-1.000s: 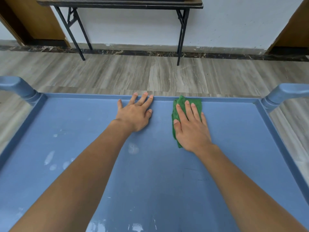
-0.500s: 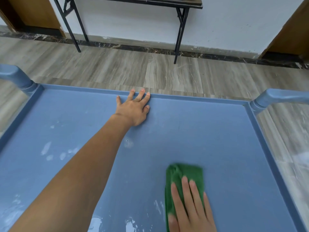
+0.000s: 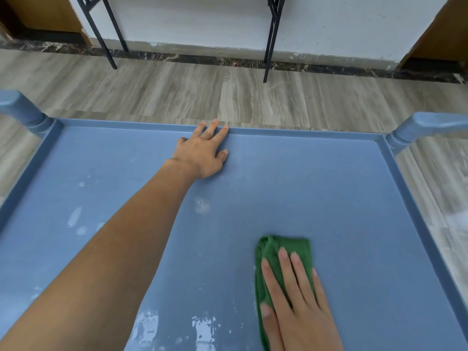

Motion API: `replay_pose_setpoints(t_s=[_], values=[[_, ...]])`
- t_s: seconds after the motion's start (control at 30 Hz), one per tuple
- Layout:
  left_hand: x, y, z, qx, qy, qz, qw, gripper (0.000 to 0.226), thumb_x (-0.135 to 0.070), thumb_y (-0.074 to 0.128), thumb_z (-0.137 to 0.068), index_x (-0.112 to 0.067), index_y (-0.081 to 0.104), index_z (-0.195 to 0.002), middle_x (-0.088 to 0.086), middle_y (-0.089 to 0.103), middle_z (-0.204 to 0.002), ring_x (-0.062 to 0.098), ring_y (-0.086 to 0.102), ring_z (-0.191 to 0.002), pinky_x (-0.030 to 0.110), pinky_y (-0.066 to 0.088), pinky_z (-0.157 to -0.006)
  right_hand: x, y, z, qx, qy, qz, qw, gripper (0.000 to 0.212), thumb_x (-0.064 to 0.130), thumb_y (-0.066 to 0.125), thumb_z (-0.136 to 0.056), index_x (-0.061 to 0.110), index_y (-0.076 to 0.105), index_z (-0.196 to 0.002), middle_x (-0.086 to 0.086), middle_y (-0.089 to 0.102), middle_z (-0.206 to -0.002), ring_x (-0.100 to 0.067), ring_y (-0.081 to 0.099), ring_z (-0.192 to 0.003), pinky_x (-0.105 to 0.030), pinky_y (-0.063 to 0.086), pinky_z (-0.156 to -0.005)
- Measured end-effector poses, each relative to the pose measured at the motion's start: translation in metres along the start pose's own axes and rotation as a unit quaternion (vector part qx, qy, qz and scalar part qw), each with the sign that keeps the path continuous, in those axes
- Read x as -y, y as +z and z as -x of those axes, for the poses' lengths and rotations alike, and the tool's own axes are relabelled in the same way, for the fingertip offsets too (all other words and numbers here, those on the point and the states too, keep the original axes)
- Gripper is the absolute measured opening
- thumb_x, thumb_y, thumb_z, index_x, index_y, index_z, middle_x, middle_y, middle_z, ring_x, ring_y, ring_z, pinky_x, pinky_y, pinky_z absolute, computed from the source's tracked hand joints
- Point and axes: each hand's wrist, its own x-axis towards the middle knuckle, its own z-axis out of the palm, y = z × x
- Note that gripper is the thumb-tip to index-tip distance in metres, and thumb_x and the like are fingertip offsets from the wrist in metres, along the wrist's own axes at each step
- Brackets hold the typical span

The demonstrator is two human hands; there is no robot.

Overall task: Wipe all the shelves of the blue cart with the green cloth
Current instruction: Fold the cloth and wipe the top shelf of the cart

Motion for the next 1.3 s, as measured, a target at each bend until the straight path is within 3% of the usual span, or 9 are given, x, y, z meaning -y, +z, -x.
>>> replay_pose_setpoints(t_s=[0.1,0.27,0.47,0.6,0.77,0.97,1.07,1.2,1.3], values=[[0.005,-0.001,-0.003,-0.011,-0.001,0.001,1.0,0.067,-0.047,0.036,-0.104,-0.034,0.004,-0.161,-0.006,0.003,-0.171,0.019,-0.001,-0.157,0.057,0.023,-0.12,-0.002,-0.003,-0.046,0.068,0.006,-0.044,0.997,0.059,0.038,0.028,-0.099,0.019,0.029,-0.155,-0.01,0.019,-0.164,-0.029,0.015,-0.151,-0.054,0.024,-0.116],[0.013,-0.006,-0.005,-0.006,-0.01,0.009,1.0,0.069,-0.043,0.038,-0.102,-0.03,0.006,-0.162,-0.008,0.008,-0.171,0.018,0.001,-0.157,0.059,0.022,-0.12,-0.007,0.022,-0.138,0.098,0.037,-0.04,0.994,0.06,0.041,0.022,-0.101,0.024,0.012,-0.158,-0.004,-0.001,-0.166,-0.023,-0.004,-0.153,-0.052,0.01,-0.122],[0.018,-0.009,-0.007,0.017,-0.008,0.022,1.0,0.07,-0.038,0.038,-0.101,-0.029,0.005,-0.162,-0.009,0.004,-0.171,0.015,-0.002,-0.157,0.062,0.018,-0.12,-0.01,0.048,-0.239,0.104,0.092,-0.059,0.989,0.06,0.042,0.021,-0.101,0.027,0.007,-0.158,-0.001,-0.003,-0.167,-0.02,-0.006,-0.152,-0.049,0.001,-0.123],[0.017,-0.006,-0.007,0.032,-0.006,0.01,0.999,0.069,-0.036,0.034,-0.102,-0.028,0.002,-0.162,-0.011,-0.003,-0.171,0.015,-0.006,-0.157,0.068,0.009,-0.119,-0.007,0.052,-0.259,0.113,0.114,-0.057,0.985,0.06,0.041,0.021,-0.101,0.028,0.007,-0.158,0.0,-0.004,-0.167,-0.02,-0.007,-0.152,-0.049,0.0,-0.123],[0.013,-0.002,-0.007,0.024,-0.004,-0.017,1.0,0.067,-0.036,0.03,-0.103,-0.026,-0.001,-0.162,-0.009,-0.006,-0.171,0.019,-0.007,-0.157,0.07,0.008,-0.119,0.007,0.039,-0.208,0.104,0.103,-0.061,0.987,0.059,0.039,0.022,-0.102,0.026,0.009,-0.158,0.0,-0.002,-0.167,-0.019,-0.005,-0.153,-0.048,0.004,-0.123],[0.007,-0.001,-0.003,0.033,-0.014,0.003,0.999,0.066,-0.037,0.029,-0.104,-0.025,-0.001,-0.162,-0.009,-0.009,-0.171,0.02,-0.01,-0.157,0.071,0.005,-0.119,0.043,0.005,-0.079,0.121,0.059,-0.049,0.99,0.06,0.036,0.026,-0.102,0.023,0.011,-0.158,-0.003,-0.001,-0.166,-0.021,-0.004,-0.153,-0.051,0.012,-0.121],[0.009,-0.004,-0.004,0.038,-0.021,0.012,0.999,0.064,-0.039,0.026,-0.105,-0.026,0.0,-0.162,-0.01,-0.008,-0.171,0.02,-0.011,-0.157,0.072,0.005,-0.119,0.057,-0.007,-0.012,0.112,0.03,-0.05,0.992,0.06,0.035,0.03,-0.099,0.019,0.021,-0.157,-0.007,0.011,-0.166,-0.026,0.009,-0.153,-0.054,0.022,-0.117],[0.008,-0.007,-0.004,0.043,-0.026,0.019,0.999,0.062,-0.039,0.025,-0.106,-0.028,0.0,-0.162,-0.011,-0.009,-0.171,0.019,-0.011,-0.157,0.072,0.003,-0.119,0.062,-0.009,0.045,0.075,0.025,-0.011,0.997,0.055,0.039,0.027,-0.096,0.019,0.052,-0.141,-0.01,0.042,-0.152,-0.028,0.038,-0.141,-0.053,0.037,-0.103],[0.009,-0.01,-0.003,0.042,-0.022,0.032,0.998,0.061,-0.036,0.026,-0.106,-0.029,0.002,-0.162,-0.011,-0.007,-0.171,0.018,-0.01,-0.157,0.071,0.002,-0.119,0.063,-0.007,0.052,0.073,0.038,0.008,0.997,0.056,0.042,0.025,-0.094,0.021,0.063,-0.13,-0.01,0.054,-0.141,-0.026,0.044,-0.133,-0.051,0.041,-0.098]])
